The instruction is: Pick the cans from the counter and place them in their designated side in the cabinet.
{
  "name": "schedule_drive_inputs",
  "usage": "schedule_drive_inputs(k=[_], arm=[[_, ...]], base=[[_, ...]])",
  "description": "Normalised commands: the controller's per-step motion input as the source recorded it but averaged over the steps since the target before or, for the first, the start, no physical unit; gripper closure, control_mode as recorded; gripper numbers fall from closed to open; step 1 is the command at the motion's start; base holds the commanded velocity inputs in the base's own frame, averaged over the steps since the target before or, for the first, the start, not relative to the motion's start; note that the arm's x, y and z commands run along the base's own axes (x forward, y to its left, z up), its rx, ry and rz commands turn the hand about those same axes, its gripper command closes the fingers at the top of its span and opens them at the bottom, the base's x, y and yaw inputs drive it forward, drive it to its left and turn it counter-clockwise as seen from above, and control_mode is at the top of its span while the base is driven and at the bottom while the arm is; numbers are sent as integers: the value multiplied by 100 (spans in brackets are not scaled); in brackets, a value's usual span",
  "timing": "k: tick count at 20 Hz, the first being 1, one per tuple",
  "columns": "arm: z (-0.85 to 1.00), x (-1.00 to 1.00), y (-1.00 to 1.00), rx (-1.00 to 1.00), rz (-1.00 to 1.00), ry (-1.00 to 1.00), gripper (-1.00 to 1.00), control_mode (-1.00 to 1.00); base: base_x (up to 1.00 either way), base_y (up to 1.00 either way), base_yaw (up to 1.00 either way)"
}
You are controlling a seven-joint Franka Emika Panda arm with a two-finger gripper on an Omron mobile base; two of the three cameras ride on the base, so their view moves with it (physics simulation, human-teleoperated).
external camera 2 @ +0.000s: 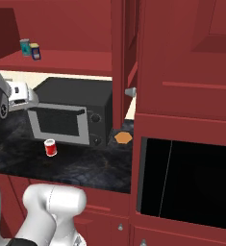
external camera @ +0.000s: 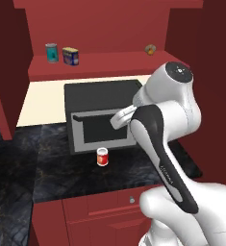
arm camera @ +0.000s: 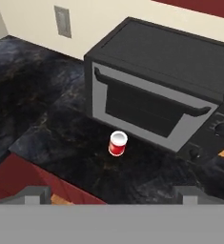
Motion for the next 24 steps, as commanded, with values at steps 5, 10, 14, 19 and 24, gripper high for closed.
schedule_drive_inputs(k=[5,10,14,19,24], arm=[[-23,-13,-13,7,-12,3,-100,-100],[-21,-6,-6,12,-13,6,-100,-100],[-16,0,0,8,-6,4,-100,-100],[-20,0,-1,7,-7,3,-100,-100],[-21,0,-1,4,-6,7,-100,-100]], base=[[0,0,0],[0,0,0],[0,0,0],[0,0,0],[0,0,0]])
